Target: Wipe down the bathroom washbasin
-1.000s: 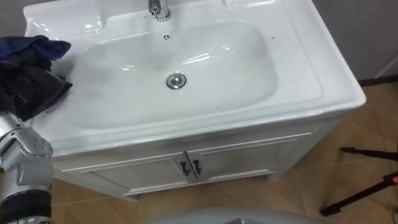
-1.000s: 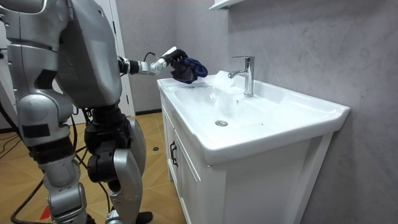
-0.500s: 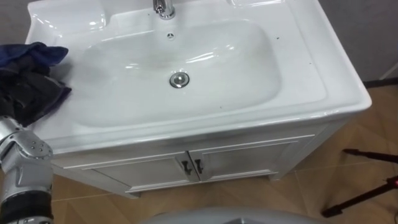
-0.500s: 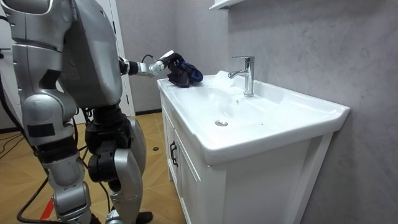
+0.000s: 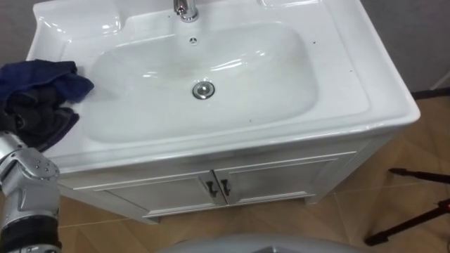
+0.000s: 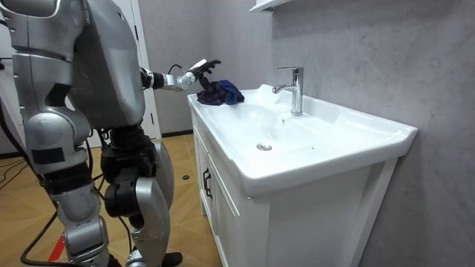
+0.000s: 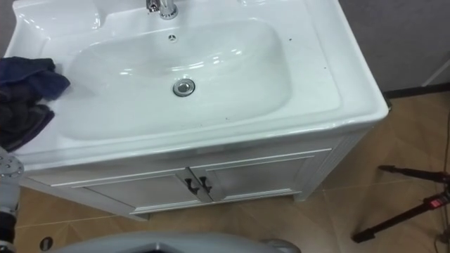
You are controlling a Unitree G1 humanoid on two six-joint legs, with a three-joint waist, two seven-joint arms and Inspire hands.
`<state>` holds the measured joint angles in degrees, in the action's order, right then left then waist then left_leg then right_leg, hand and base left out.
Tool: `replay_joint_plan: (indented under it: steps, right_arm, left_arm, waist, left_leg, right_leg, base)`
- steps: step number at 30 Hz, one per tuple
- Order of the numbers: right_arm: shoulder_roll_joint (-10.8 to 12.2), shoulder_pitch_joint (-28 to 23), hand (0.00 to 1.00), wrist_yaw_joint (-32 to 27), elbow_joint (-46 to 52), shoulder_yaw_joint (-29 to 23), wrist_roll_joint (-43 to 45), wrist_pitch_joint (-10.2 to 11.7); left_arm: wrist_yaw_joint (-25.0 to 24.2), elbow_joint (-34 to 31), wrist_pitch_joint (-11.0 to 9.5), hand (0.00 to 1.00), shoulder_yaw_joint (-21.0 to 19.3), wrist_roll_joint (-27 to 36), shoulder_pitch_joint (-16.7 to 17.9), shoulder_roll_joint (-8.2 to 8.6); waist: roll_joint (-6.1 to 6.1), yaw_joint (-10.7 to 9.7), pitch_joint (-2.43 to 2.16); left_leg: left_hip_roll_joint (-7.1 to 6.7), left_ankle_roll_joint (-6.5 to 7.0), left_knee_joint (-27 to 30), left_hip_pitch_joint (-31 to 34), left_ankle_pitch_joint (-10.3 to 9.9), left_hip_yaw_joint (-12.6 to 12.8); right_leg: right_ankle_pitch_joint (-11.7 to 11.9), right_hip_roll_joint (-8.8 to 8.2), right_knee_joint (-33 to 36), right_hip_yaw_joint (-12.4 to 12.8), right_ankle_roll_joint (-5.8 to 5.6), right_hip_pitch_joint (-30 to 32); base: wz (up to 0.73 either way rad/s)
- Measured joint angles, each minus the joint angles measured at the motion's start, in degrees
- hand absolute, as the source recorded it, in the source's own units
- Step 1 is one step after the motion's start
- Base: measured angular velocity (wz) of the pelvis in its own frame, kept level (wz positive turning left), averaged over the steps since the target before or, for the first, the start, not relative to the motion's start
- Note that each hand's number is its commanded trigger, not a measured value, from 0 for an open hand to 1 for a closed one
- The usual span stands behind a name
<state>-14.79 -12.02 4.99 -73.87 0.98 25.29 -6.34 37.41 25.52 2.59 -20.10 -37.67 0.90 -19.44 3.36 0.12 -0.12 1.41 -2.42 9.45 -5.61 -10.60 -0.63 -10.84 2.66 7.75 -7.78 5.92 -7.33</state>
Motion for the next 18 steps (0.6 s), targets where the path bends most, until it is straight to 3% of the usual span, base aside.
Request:
replay_joint_plan:
  steps: [7, 13, 18]
  right_arm:
    - [0.0, 0.1, 0.00, -0.1, 0.0, 0.0, 0.0, 0.0]
    - [0.2, 0.2, 0.00, 0.0, 0.1, 0.0, 0.0, 0.0]
    - [0.8, 0.2, 0.00, 0.1, 0.0, 0.0, 0.0, 0.1]
  left_arm:
    - [0.0, -2.4, -0.1, 0.00, 0.0, 0.1, 0.0, 0.00]
    - [0.0, -6.3, -0.1, 0.00, 0.0, 7.4, -0.1, 0.00]
    - [-0.5, -6.5, -0.8, 0.00, 0.1, 17.5, -0.1, 0.00]
  waist:
    - [0.13, -0.2, 0.00]
    - [0.29, -0.4, 0.06]
    - [0.16, -1.5, 0.37]
  left_leg:
    - [-0.04, 0.00, 0.0, 0.1, 0.0, -0.2]
    - [-0.07, 0.00, 0.0, 0.0, 0.0, -0.3]
    - [-0.08, 0.00, 0.2, 0.0, 0.0, -0.4]
  right_leg:
    - [0.0, -0.02, -0.1, -0.2, -0.03, -0.1]
    - [0.0, -0.03, -0.1, -0.2, -0.03, -0.3]
    - [-0.1, -0.04, 0.0, -0.2, -0.14, -0.3]
  base:
    - [0.01]
    - [0.00]
    - [0.01]
